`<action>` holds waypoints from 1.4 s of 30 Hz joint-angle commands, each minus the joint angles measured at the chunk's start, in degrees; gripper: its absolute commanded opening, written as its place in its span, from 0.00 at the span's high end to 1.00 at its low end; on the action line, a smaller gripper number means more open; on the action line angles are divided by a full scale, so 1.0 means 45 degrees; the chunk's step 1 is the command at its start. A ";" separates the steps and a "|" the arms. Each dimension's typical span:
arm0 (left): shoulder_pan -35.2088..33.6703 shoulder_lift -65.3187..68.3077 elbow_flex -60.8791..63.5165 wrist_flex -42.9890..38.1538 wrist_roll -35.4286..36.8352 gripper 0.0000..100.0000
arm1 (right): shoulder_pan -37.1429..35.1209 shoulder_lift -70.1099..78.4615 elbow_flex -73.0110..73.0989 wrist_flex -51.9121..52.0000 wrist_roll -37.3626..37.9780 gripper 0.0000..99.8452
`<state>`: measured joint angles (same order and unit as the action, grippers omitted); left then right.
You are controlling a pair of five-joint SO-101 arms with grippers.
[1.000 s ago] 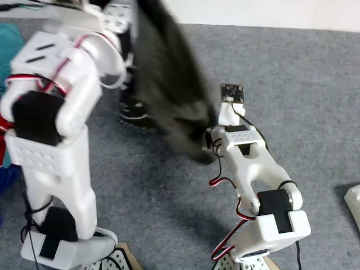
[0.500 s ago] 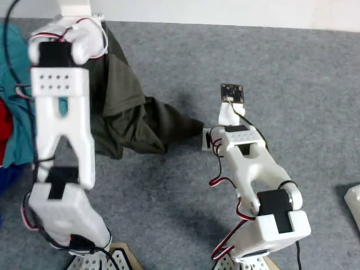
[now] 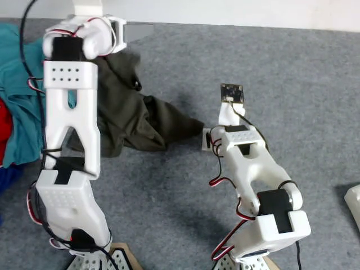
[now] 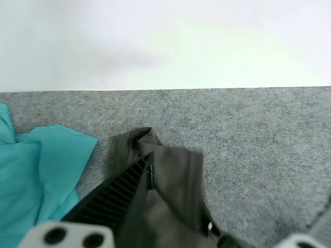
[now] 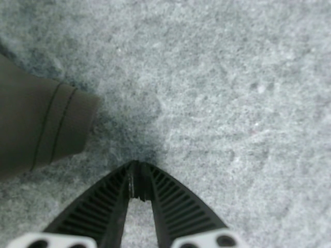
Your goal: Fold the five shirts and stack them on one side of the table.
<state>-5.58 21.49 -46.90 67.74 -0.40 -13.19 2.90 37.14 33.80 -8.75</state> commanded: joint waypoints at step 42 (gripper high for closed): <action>-0.4796 -0.9739 1.6322 0.0000 0.0879 0.73 | -0.0029 -0.0518 -0.0029 -0.0225 0.0098 0.99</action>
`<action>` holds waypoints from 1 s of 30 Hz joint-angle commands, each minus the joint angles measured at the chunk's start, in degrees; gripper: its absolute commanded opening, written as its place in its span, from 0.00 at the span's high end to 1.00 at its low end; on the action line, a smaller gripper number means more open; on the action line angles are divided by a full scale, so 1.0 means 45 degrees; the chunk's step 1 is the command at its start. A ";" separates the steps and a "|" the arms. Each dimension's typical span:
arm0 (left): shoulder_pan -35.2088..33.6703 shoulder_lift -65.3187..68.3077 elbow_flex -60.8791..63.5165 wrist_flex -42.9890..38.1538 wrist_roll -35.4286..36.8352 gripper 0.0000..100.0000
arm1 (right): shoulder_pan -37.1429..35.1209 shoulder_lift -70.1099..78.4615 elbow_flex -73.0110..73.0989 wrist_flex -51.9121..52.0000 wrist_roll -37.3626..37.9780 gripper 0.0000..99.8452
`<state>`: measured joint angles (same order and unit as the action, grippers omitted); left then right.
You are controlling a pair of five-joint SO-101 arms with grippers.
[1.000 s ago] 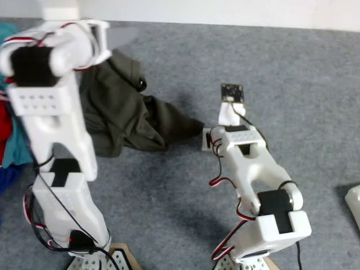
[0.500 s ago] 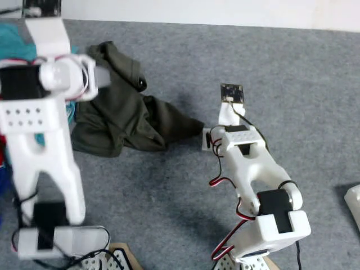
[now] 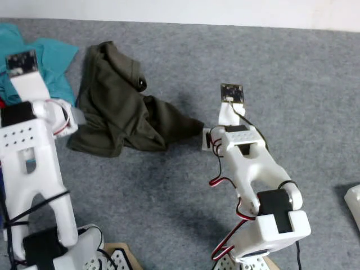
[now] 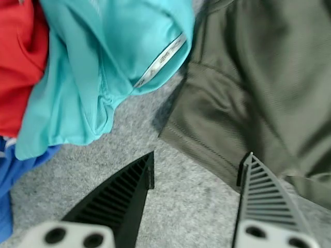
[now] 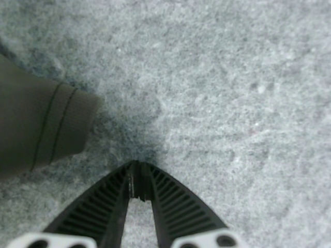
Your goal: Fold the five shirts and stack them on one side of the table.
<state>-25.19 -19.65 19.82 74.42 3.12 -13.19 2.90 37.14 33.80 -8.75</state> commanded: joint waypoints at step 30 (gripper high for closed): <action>-0.0459 0.2061 0.6613 -1.0022 0.0098 0.73 | -0.0088 -0.0518 -0.0029 -0.0225 0.0098 0.99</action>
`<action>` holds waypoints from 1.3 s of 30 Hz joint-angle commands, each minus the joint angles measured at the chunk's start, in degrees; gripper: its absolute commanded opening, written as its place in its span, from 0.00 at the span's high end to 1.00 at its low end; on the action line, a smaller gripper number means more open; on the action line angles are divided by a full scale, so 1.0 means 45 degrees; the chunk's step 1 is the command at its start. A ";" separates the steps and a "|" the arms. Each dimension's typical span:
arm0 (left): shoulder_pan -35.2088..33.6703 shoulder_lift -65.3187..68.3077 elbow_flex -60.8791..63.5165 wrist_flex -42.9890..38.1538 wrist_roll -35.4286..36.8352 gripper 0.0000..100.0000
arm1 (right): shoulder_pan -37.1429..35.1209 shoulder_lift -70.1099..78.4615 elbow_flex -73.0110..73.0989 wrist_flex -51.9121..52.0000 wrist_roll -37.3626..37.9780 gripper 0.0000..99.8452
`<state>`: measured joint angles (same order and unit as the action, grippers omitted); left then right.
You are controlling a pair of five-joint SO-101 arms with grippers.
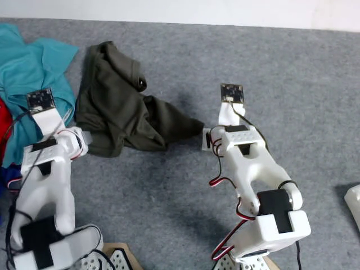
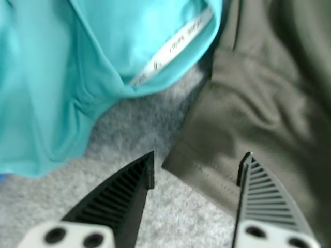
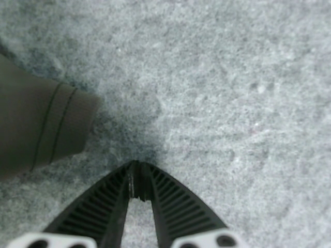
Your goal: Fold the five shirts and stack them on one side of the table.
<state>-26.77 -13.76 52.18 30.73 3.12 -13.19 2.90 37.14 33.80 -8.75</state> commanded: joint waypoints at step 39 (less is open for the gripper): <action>0.2628 0.0244 -0.4444 0.2501 0.0625 0.99 | -0.0088 -0.0518 -0.0029 -0.0205 0.0156 0.99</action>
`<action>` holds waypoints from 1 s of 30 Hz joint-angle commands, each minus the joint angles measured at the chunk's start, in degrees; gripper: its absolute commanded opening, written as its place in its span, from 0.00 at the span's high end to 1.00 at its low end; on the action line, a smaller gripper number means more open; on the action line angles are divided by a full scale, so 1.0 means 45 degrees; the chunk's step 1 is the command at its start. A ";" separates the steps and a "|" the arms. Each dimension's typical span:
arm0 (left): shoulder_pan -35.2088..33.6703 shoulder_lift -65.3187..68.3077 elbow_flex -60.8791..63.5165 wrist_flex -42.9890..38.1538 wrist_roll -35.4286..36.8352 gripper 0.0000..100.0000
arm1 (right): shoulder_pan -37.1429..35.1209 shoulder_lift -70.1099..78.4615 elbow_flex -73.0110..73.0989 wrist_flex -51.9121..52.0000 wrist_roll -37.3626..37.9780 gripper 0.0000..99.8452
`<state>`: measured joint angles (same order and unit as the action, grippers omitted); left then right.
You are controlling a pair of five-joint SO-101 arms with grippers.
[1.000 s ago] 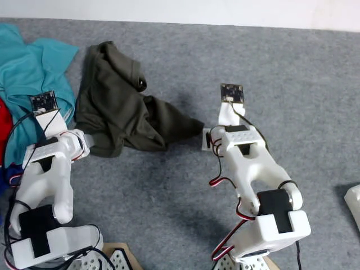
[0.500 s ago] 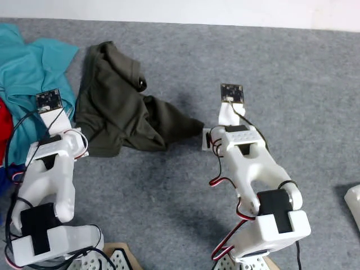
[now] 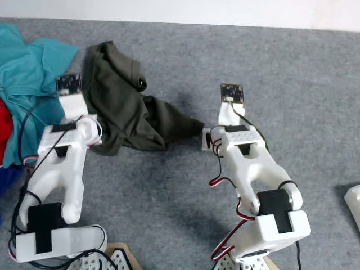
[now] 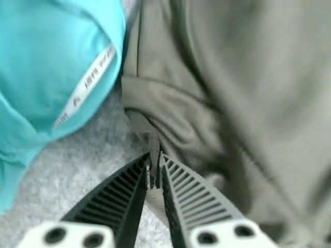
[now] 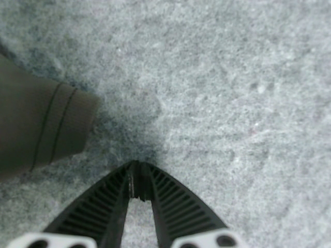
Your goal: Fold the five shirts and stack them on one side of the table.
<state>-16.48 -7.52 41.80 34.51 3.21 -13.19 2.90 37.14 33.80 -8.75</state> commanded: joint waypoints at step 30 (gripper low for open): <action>-0.3956 -0.5070 -0.9504 0.5587 0.4142 0.99 | -0.0361 -0.0576 -0.0029 0.0127 0.0313 0.99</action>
<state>-30.02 -28.79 -3.65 59.47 21.49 -13.19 2.90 37.14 33.80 -8.75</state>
